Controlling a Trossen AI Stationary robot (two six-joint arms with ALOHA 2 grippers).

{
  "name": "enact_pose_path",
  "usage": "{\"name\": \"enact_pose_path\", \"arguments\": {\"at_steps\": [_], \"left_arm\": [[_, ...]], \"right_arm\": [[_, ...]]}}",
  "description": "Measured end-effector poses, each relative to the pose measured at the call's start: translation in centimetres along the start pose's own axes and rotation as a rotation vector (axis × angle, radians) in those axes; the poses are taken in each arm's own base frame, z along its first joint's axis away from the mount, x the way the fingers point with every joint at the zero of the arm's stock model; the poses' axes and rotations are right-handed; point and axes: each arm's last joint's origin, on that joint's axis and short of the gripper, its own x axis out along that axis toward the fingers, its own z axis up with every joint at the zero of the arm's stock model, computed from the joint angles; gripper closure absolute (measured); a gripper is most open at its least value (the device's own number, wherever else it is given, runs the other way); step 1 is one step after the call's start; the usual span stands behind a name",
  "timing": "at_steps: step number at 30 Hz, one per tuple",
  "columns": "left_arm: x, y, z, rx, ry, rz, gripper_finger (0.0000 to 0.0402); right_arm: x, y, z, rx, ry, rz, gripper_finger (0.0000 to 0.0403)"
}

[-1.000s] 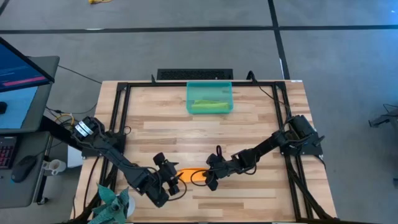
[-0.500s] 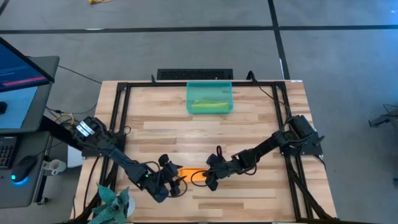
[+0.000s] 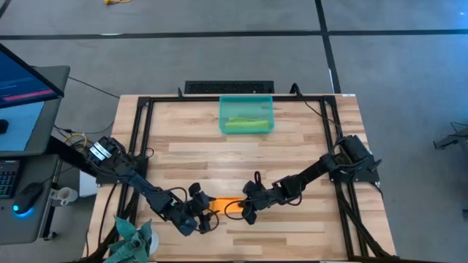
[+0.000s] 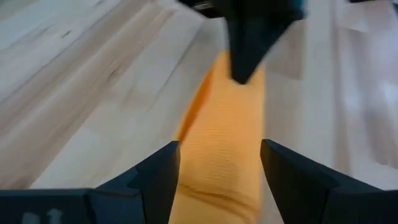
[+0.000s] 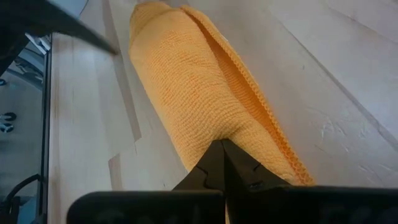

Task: Roll microfiber towels into tight, uniform cylinder then place into a basket
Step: Roll the yellow microfiber towel

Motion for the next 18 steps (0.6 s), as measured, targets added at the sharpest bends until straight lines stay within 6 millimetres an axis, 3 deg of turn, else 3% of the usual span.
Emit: {"name": "enact_pose_path", "arguments": {"at_steps": [9, 18], "left_arm": [[-0.6, -2.2, 1.9, 0.102, -0.017, -0.097, 0.0184], [2.0, -1.6, -0.1, 0.118, 0.091, -0.089, 0.0184]], "right_arm": [[0.0, 0.0, 0.0, 0.000, 0.000, 0.000, 0.0391], [0.0, 0.0, 0.0, 0.000, -0.005, 0.004, 0.0391]]}}
